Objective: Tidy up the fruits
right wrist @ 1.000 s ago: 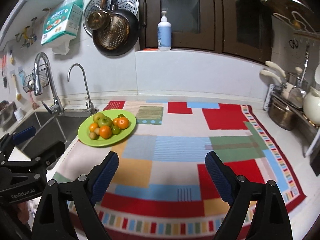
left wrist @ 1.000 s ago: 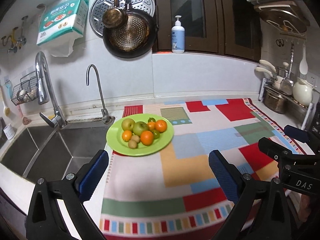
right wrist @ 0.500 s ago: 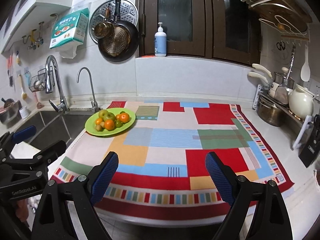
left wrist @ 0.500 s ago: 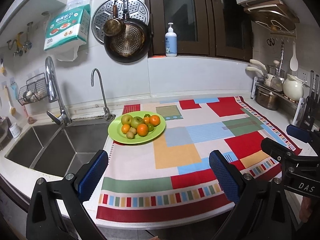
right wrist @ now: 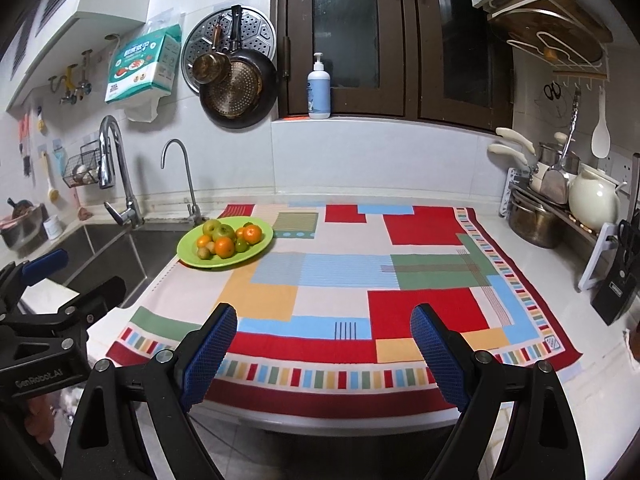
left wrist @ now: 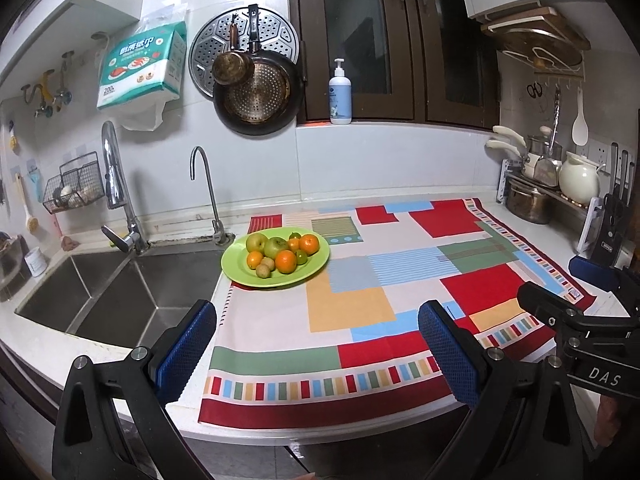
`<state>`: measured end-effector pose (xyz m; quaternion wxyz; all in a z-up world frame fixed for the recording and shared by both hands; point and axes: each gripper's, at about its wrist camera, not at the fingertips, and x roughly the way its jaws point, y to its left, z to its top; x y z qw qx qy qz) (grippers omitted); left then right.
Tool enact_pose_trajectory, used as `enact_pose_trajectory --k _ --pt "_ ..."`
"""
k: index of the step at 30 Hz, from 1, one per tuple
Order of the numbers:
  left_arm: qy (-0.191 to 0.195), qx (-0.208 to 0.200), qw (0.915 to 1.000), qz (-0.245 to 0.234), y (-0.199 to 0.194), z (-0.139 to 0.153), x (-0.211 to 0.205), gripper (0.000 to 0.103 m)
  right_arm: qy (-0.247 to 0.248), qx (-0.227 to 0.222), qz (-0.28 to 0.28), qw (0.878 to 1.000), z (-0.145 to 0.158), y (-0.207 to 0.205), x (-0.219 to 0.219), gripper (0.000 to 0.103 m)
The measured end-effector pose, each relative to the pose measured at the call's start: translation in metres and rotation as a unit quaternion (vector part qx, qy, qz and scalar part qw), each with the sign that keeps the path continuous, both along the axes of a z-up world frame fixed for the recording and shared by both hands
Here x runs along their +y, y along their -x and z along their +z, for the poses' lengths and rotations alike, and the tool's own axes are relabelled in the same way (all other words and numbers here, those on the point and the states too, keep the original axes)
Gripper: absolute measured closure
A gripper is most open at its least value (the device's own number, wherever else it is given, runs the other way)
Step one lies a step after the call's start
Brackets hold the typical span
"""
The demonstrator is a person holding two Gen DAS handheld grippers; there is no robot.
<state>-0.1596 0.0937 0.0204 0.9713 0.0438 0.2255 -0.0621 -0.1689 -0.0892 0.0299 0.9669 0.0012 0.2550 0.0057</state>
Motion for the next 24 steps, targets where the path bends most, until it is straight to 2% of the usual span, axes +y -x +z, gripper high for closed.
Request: enact_pose_trajectory --k 24 --pt "-0.007 -0.006 0.9999 -0.005 0.0050 0.0017 -0.0096 0.000 -0.002 -0.001 -0.002 1.000 -0.0004 0.0088 -0.0059 0.014"
